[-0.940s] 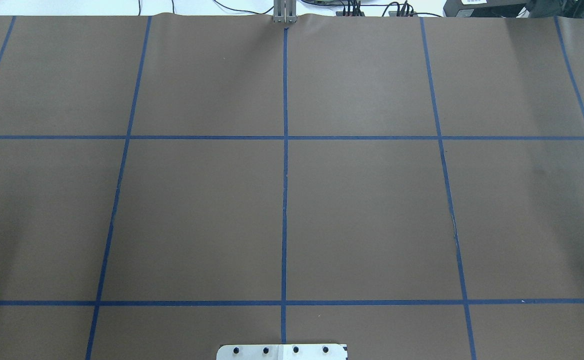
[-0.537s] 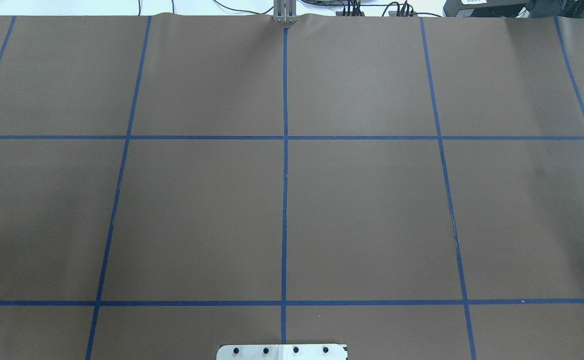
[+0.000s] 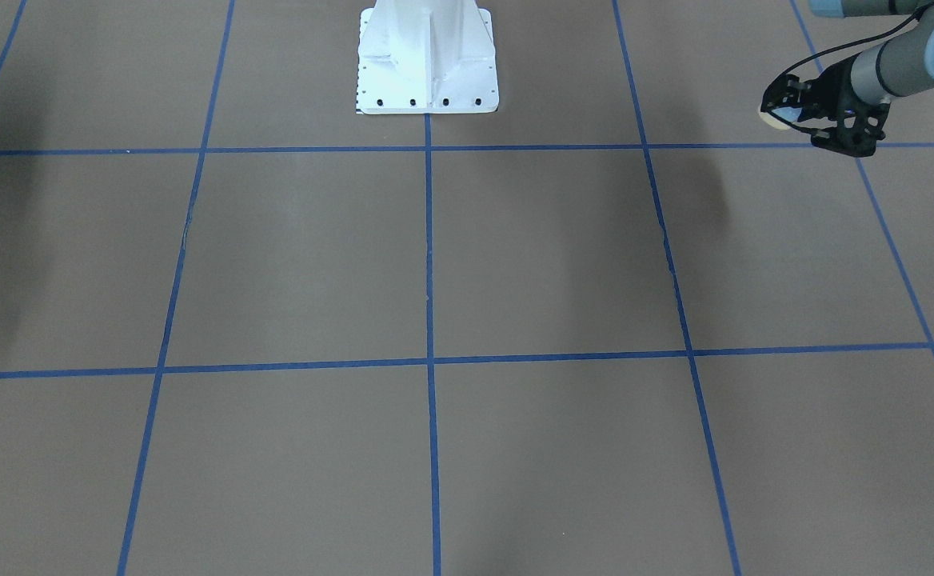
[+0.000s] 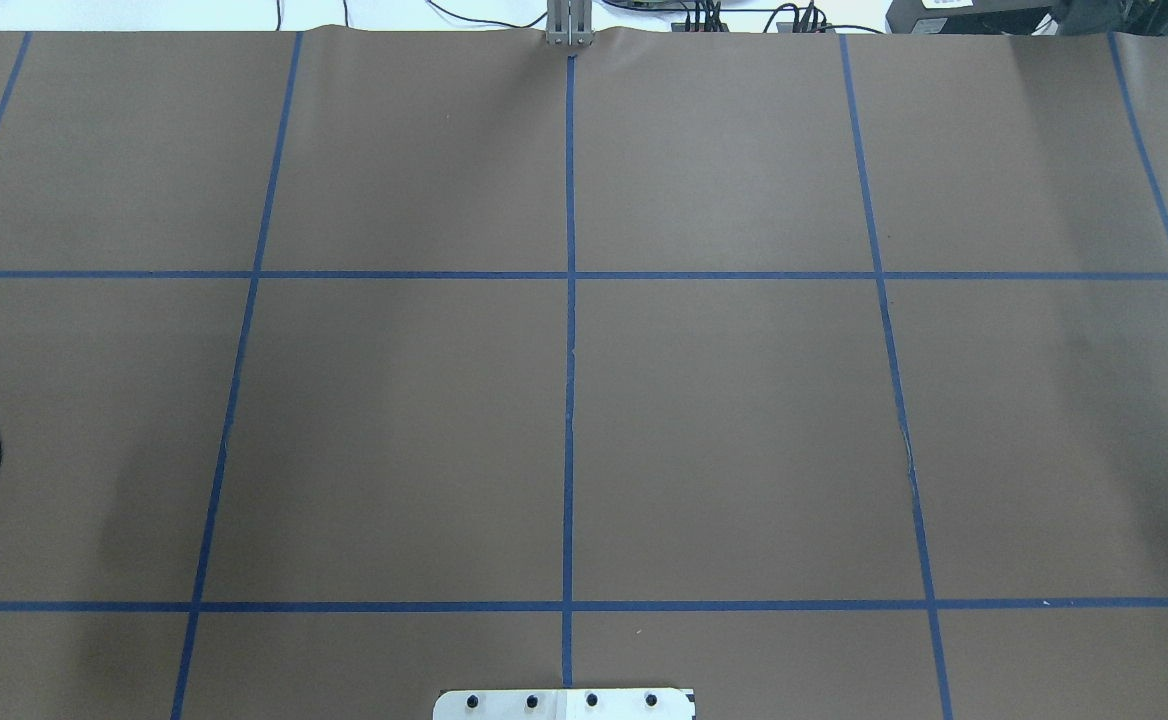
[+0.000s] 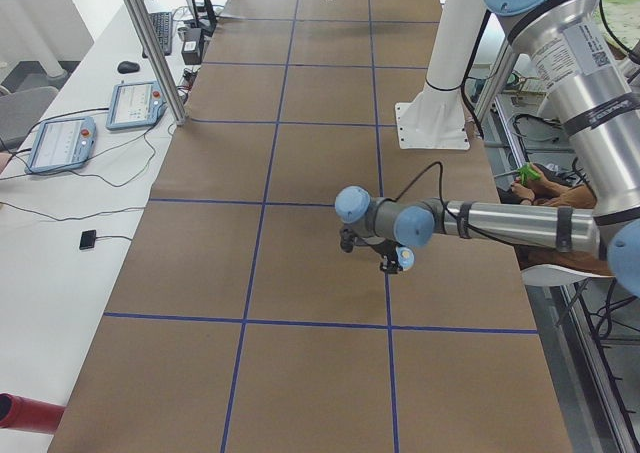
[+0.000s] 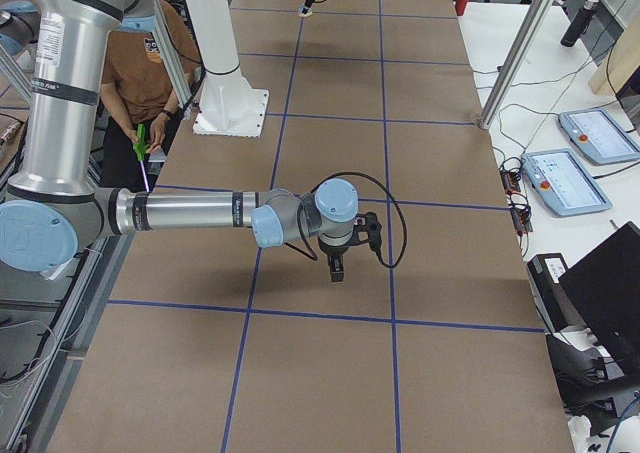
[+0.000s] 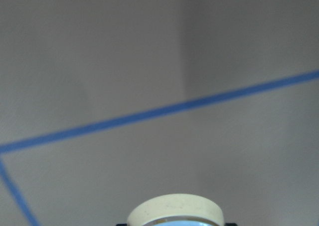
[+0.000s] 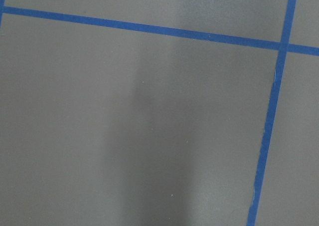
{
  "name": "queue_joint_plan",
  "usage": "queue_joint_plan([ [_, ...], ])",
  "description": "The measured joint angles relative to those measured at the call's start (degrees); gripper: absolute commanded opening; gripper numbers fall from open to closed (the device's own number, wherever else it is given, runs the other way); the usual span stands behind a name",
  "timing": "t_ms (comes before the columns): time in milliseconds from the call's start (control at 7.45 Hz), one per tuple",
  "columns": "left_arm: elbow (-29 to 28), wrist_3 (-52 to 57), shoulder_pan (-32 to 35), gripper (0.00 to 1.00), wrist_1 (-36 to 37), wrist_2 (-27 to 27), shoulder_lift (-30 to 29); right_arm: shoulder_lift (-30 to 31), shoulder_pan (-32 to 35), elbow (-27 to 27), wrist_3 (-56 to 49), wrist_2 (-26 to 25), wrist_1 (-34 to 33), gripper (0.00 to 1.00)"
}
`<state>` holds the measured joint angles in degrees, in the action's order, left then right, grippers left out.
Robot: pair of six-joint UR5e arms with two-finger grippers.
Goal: Place and press bell with both arms
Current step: 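Swing the left arm in and lower the bell onto the table center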
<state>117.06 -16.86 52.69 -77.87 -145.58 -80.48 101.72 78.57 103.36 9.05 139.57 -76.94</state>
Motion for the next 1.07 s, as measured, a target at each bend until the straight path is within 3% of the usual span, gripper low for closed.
queue_joint_plan([
  [134,-1.2,-0.5,0.0,0.02,9.1,0.3,-9.7,0.0,0.0,-0.1,0.0,0.0,0.1,1.00],
  [403,-8.0,-7.3,-1.2,0.03,17.5,0.4,-26.8,0.0,0.0,-0.2,0.0,0.0,0.3,1.00],
  [805,-26.4,-21.4,-7.8,0.05,16.6,0.3,-49.9,0.0,0.0,-0.3,0.0,0.0,0.5,1.00],
  [1074,-37.8,-31.8,-11.2,0.10,7.3,0.4,-58.6,0.0,0.0,-0.4,0.0,-0.1,0.6,1.00],
])
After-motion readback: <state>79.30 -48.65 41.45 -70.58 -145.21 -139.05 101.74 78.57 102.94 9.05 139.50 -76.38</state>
